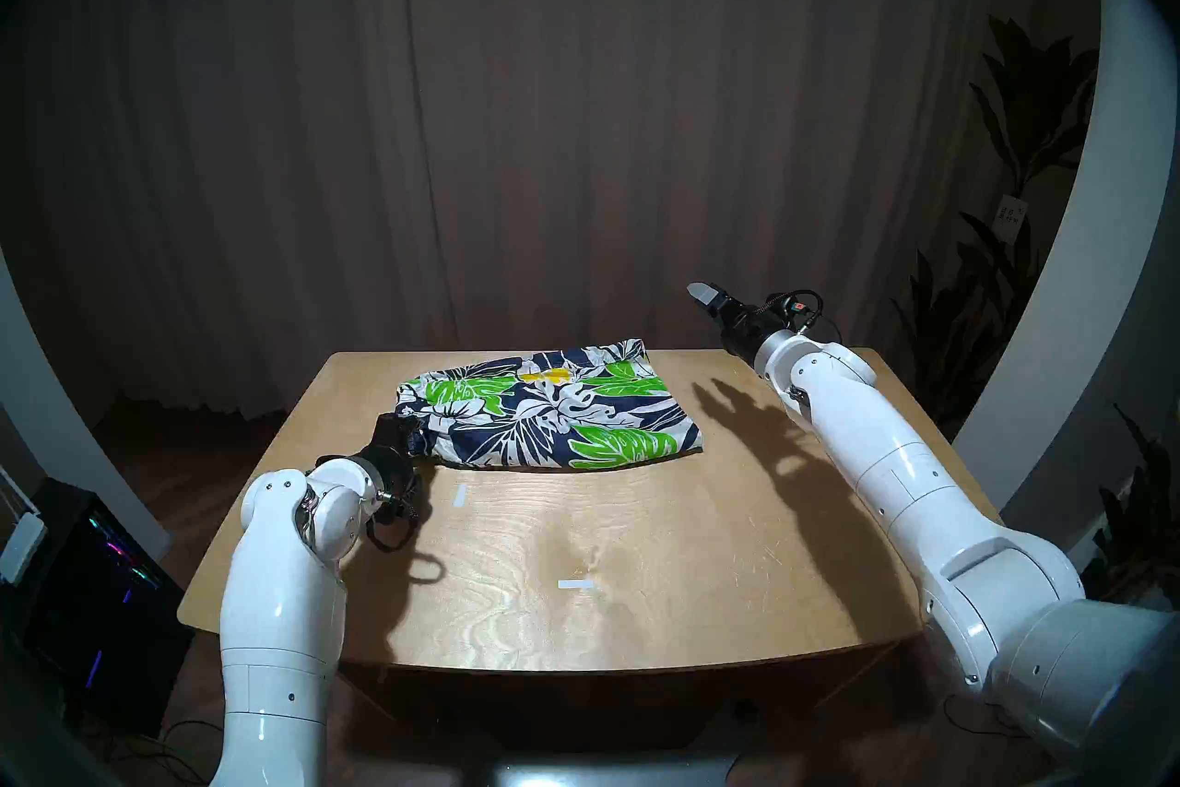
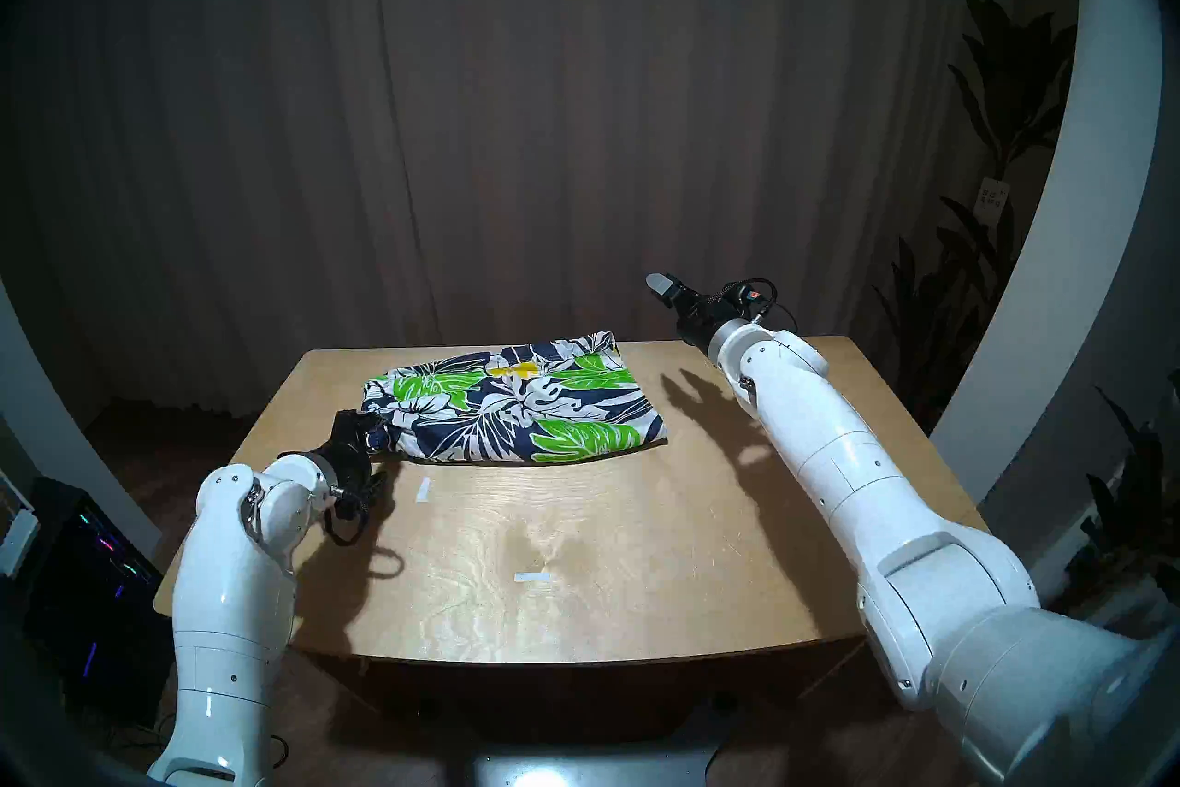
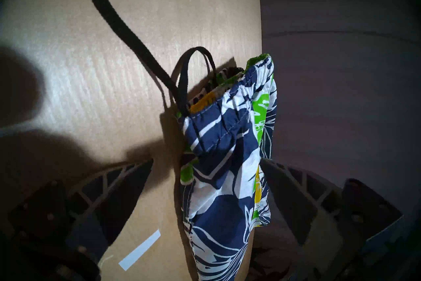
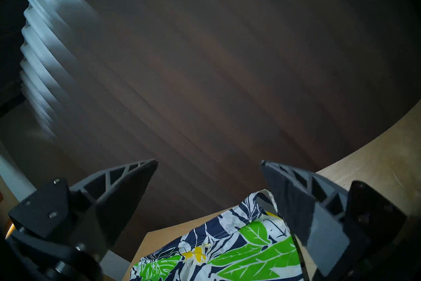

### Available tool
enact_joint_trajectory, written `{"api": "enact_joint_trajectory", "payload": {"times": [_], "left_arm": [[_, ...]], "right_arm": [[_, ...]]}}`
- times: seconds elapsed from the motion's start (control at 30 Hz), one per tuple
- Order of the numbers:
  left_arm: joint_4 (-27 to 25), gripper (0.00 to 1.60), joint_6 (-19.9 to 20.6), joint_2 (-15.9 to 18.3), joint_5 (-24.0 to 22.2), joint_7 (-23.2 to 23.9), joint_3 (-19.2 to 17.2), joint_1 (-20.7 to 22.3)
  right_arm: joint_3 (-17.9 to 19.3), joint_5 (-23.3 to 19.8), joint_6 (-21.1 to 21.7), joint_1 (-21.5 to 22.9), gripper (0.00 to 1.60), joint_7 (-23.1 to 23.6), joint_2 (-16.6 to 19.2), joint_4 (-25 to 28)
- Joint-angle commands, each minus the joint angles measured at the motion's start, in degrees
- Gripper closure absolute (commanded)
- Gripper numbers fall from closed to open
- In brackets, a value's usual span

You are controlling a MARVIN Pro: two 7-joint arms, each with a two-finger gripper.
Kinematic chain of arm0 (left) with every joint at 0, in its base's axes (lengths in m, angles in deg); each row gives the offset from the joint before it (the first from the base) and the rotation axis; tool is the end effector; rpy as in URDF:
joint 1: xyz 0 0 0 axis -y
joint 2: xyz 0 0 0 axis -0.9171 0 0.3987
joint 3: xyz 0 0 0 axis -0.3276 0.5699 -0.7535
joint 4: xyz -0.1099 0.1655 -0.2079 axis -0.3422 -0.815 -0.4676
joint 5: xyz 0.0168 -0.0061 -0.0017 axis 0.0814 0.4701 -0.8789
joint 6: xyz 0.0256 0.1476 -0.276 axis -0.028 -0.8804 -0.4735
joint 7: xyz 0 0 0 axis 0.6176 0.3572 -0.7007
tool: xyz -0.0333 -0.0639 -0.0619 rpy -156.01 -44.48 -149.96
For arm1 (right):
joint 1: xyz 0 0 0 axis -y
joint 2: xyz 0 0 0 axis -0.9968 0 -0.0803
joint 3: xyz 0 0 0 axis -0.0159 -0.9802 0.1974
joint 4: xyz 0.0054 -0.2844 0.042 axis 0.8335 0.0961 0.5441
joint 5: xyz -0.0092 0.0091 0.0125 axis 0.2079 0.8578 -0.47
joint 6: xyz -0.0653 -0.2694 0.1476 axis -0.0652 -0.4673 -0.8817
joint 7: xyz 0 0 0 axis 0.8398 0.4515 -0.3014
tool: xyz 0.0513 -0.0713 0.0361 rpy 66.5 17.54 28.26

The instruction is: Fold the pants in half lengthwise, then in half again, and set them down flat

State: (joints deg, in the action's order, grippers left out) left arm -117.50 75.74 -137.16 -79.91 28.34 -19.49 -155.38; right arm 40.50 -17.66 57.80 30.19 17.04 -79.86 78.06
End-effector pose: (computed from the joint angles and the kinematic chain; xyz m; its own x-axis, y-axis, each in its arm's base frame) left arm 0.4102 0.1011 -0.3250 0.1295 0.9914 0.0170 0.5290 -0.0836 0.8445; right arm 0.5663 -0.0439 -0.2432 0.3109 -0.6470 0.6963 0.2841 -0.6358 -0.7176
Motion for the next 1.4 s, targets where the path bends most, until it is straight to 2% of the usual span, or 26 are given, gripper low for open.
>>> {"api": "enact_joint_trajectory", "payload": {"times": [0.0,0.47,0.5,0.53,0.57,0.6,0.63,0.67,1.17,1.23,1.27,1.3,1.33,1.37], "left_arm": [[1.30,0.00,-1.16,0.09,1.77,3.80,0.55,2.42],[7.76,0.00,-4.89,0.31,7.28,11.73,2.93,5.34],[8.39,0.00,-5.30,0.42,7.90,12.35,3.16,5.58],[8.85,0.00,-5.63,0.48,8.33,12.84,3.31,5.77],[9.32,0.00,-5.99,0.53,8.79,13.44,3.50,5.98],[9.76,0.00,-6.34,0.57,9.16,13.79,3.61,6.17],[10.37,0.00,-6.78,0.64,9.72,14.66,3.82,6.41],[10.81,0.00,-7.10,0.73,10.15,15.05,4.00,6.57],[20.42,0.01,-14.71,0.72,16.72,25.49,6.82,9.27],[21.93,0.44,-15.84,0.72,17.61,26.91,7.31,9.73],[22.59,0.81,-16.34,0.69,17.94,27.50,7.48,9.96],[23.43,0.87,-17.14,0.74,18.63,28.27,7.87,10.23],[23.83,1.02,-17.56,0.69,18.87,28.78,8.00,10.33],[24.34,1.09,-17.97,0.52,18.94,29.15,8.02,10.51]], "right_arm": [[0.88,0.62,-1.65,-2.88,0.00,2.71,3.36,6.10],[2.82,1.61,-3.73,-10.64,0.00,6.42,7.37,16.40],[3.15,1.62,-3.88,-11.83,0.00,6.48,7.95,18.50],[3.26,1.63,-4.07,-11.92,0.00,6.85,7.97,17.94],[3.54,1.59,-4.18,-12.95,0.00,6.84,8.44,19.75],[3.59,1.57,-4.35,-12.71,0.00,7.33,8.28,18.41],[4.02,1.51,-4.50,-14.41,0.00,7.11,9.09,21.68],[4.09,1.48,-4.70,-14.22,0.00,7.62,8.94,20.51],[8.88,-0.79,-7.82,-24.58,0.00,8.53,12.01,31.91],[9.71,-1.16,-8.21,-26.25,0.00,8.04,12.37,33.86],[9.92,-1.33,-8.40,-26.49,0.00,8.15,12.28,33.75],[10.54,-1.58,-8.60,-27.76,0.00,7.64,12.56,35.29],[10.90,-1.72,-8.72,-28.45,0.00,7.44,12.71,35.98],[11.12,-1.86,-8.89,-28.76,0.00,7.54,12.71,35.87]]}}
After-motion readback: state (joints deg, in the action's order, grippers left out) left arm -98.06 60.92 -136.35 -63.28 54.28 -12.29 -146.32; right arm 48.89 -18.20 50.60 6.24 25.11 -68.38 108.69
